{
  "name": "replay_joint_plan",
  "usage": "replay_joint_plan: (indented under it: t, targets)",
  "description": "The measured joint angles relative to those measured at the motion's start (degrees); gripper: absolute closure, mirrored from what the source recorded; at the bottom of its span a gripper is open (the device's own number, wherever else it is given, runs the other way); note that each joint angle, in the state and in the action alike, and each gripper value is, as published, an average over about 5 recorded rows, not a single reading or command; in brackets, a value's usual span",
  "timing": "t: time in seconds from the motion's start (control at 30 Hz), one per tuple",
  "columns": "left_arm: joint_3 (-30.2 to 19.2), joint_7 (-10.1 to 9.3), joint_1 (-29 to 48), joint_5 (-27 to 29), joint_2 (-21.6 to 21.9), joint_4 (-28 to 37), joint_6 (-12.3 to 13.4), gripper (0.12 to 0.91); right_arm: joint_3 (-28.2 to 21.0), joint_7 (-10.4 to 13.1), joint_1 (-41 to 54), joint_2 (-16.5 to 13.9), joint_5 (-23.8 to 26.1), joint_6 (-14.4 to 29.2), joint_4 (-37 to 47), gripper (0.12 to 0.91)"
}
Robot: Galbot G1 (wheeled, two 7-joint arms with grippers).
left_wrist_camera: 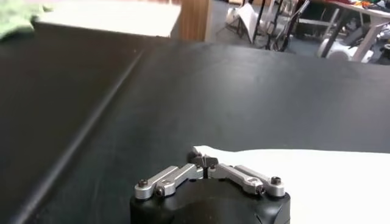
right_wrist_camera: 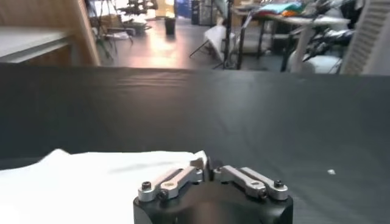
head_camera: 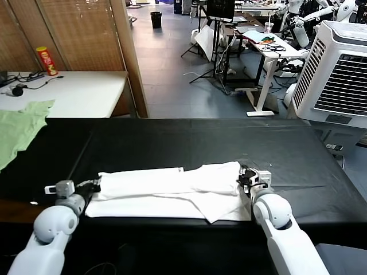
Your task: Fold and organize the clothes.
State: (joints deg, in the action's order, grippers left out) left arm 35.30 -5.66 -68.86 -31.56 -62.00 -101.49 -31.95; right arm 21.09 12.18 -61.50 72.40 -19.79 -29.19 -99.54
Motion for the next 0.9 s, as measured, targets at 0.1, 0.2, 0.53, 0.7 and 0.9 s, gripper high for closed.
replay_joint_plan:
  t: [0.1, 0.2, 0.53, 0.7, 0.9]
  targets:
    - [-0.4, 0.04, 0.8, 0.8, -0.2, 0.7, 0.8, 0.892, 0.5, -2.0, -0.6, -0.3, -0.6, 0.1, -0.7, 0.903]
    - [-0.5, 0.1, 1.2, 1.2, -0.2, 0.9, 1.5, 0.805, 1.1, -3.2, -1.4, -1.1, -1.3, -0.2, -1.8, 0.838]
    - [1.3, -0.05, 0.2, -1.9, 1.5, -1.4, 1.9, 0.289, 3.4, -5.6, -5.7, -4.2, -2.8, -0.8, -9.5, 0.315]
    - [2.9, -1.03, -0.9, -6.7, 1.9, -3.4, 1.2, 0.234, 4.3, -5.6, -8.0, -4.6, -3.5, -1.2, -13.9, 0.23]
    - [4.5, -1.14, -5.0, -7.3, -0.1, -6.6, 1.6, 0.232, 4.9, -5.8, -9.7, -5.5, -4.3, -1.4, -17.2, 0.227]
